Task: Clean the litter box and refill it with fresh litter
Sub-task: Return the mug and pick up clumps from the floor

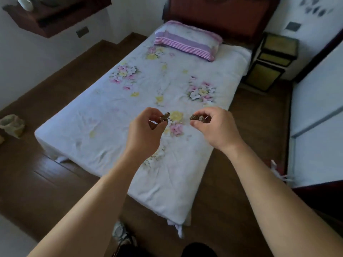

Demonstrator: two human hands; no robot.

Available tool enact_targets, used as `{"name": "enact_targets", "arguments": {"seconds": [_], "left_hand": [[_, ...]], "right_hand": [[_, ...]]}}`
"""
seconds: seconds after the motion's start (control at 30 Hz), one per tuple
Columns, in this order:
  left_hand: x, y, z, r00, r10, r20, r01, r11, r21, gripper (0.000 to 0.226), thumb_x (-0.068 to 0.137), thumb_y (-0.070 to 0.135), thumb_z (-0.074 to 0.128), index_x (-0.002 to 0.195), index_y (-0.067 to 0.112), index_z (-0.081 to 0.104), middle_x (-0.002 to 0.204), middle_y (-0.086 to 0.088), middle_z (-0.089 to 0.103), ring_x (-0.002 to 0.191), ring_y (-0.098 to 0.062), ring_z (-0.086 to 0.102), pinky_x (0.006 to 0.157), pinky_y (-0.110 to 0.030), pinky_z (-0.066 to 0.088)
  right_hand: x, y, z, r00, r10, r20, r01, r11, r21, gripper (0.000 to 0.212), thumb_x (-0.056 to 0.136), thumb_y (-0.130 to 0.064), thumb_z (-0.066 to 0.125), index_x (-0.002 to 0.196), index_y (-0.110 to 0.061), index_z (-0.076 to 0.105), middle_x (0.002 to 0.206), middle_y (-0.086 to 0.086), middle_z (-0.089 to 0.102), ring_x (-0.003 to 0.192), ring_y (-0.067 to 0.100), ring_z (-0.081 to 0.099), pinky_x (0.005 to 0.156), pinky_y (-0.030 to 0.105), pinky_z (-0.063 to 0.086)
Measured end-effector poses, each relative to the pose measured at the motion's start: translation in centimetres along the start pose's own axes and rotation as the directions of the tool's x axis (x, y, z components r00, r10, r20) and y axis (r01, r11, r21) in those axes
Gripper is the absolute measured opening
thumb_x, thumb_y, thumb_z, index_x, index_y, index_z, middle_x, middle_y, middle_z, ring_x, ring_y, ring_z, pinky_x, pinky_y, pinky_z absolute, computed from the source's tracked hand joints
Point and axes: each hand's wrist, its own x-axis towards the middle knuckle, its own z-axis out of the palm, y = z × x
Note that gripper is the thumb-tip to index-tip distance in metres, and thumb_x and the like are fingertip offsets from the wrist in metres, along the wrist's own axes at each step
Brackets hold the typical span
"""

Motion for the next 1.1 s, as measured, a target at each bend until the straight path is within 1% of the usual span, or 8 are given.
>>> {"name": "enact_targets", "arguments": {"seconds": [0.2,0.33,0.47,0.57,0.67,0.83,1.03,1.1], "left_hand": [[-3.4,8.5,15.3,0.986,0.082,0.148,-0.080,0.997,-0.015,0.017,0.085,0.014,0.073,0.087,0.026,0.061,0.080,0.011,0.066,0.051,-0.002,0.053,0.049,-0.012,0.037],[-4.6,12.2,22.7,0.958,0.129,0.255,-0.127,0.992,-0.027,0.014,0.086,0.017,0.072,0.088,0.026,0.062,0.086,0.009,0.069,0.051,-0.001,0.054,0.046,-0.010,0.035],[-5.3,14.4,29.4,0.920,0.184,0.347,-0.185,0.982,-0.031,0.013,0.087,0.018,0.071,0.090,0.026,0.062,0.087,0.009,0.068,0.053,-0.002,0.055,0.048,-0.012,0.037],[-5.7,15.9,34.4,0.895,0.207,0.395,-0.217,0.976,-0.020,0.014,0.086,0.019,0.071,0.092,0.027,0.062,0.086,0.010,0.068,0.059,-0.005,0.058,0.052,-0.008,0.037],[-5.6,17.2,39.7,0.876,0.215,0.432,-0.218,0.975,-0.043,0.015,0.086,0.017,0.072,0.092,0.026,0.062,0.083,0.010,0.066,0.057,-0.002,0.055,0.051,-0.007,0.037],[-2.8,18.9,49.8,0.853,0.212,0.476,-0.214,0.976,-0.051,0.015,0.085,0.018,0.073,0.094,0.026,0.063,0.078,0.010,0.065,0.064,0.000,0.058,0.057,-0.008,0.042],[-0.8,21.7,60.2,0.803,0.191,0.565,-0.239,0.971,0.011,0.017,0.086,0.020,0.073,0.097,0.028,0.063,0.083,0.012,0.066,0.073,-0.002,0.062,0.059,-0.010,0.049],[-0.6,21.7,62.9,0.806,0.150,0.573,-0.213,0.976,0.044,0.017,0.086,0.019,0.073,0.097,0.028,0.063,0.083,0.011,0.066,0.074,-0.004,0.062,0.060,-0.010,0.050]], "right_hand": [[-5.5,11.6,-13.1,0.991,0.103,-0.087,-0.108,0.992,-0.060,0.022,0.082,-0.029,0.079,0.100,-0.017,0.077,0.095,0.000,0.070,0.082,0.009,0.061,0.066,0.009,0.041],[-8.2,17.6,-18.7,0.969,0.182,-0.166,-0.194,0.979,-0.057,0.023,0.083,-0.029,0.079,0.103,-0.020,0.076,0.095,-0.001,0.070,0.083,0.008,0.061,0.068,0.004,0.041],[-10.1,22.9,-22.6,0.930,0.273,-0.245,-0.289,0.957,-0.032,0.024,0.084,-0.032,0.078,0.106,-0.023,0.074,0.099,-0.007,0.069,0.081,-0.002,0.057,0.069,-0.003,0.038],[-11.0,26.6,-25.0,0.902,0.324,-0.285,-0.339,0.941,-0.004,0.023,0.084,-0.031,0.077,0.106,-0.022,0.074,0.103,-0.006,0.070,0.089,0.004,0.060,0.070,0.000,0.039],[-10.8,30.4,-27.6,0.881,0.373,-0.293,-0.383,0.923,0.024,0.026,0.085,-0.030,0.077,0.108,-0.020,0.074,0.106,-0.005,0.070,0.096,0.008,0.061,0.075,0.003,0.037],[-7.9,38.6,-32.2,0.852,0.428,-0.302,-0.434,0.899,0.049,0.023,0.084,-0.028,0.078,0.105,-0.019,0.074,0.102,-0.004,0.070,0.095,0.012,0.064,0.082,0.022,0.052],[-5.3,47.6,-38.4,0.833,0.467,-0.298,-0.473,0.879,0.055,0.022,0.083,-0.025,0.079,0.103,-0.018,0.075,0.100,-0.004,0.069,0.092,0.011,0.064,0.078,0.014,0.048],[-4.7,50.4,-39.6,0.839,0.473,-0.269,-0.474,0.878,0.065,0.022,0.083,-0.025,0.078,0.104,-0.017,0.075,0.101,-0.003,0.069,0.092,0.011,0.064,0.080,0.018,0.051]]}}
